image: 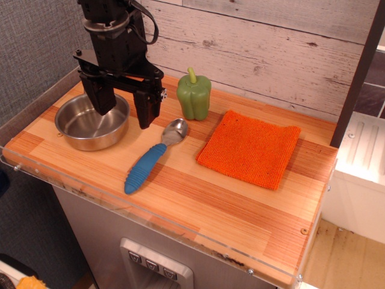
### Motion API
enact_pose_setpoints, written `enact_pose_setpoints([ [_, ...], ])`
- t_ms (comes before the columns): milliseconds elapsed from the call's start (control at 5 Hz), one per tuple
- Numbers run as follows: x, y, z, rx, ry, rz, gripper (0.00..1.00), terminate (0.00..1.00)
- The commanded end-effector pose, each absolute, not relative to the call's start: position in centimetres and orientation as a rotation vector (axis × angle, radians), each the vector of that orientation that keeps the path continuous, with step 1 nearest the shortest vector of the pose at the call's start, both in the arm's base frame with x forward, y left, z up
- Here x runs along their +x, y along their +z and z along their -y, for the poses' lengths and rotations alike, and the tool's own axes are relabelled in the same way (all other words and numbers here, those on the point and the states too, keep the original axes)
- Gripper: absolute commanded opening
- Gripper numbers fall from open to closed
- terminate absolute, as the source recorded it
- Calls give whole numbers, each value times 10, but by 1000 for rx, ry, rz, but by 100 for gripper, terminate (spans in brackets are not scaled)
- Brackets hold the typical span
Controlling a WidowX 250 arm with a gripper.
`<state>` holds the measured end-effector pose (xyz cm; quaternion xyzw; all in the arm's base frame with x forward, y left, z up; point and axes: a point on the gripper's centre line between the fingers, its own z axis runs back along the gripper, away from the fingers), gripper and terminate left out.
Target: Put the pot on the orange cloth.
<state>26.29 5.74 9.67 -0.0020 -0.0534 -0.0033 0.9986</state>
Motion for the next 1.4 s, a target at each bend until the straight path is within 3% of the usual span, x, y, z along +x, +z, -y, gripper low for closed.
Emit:
enact_pose_setpoints([
  [0,263,97,-57,-4,-7,107,100,0],
  [600,282,70,-116,83,88,138,100,0],
  [1200,311,29,-106,59,85,119,100,0],
])
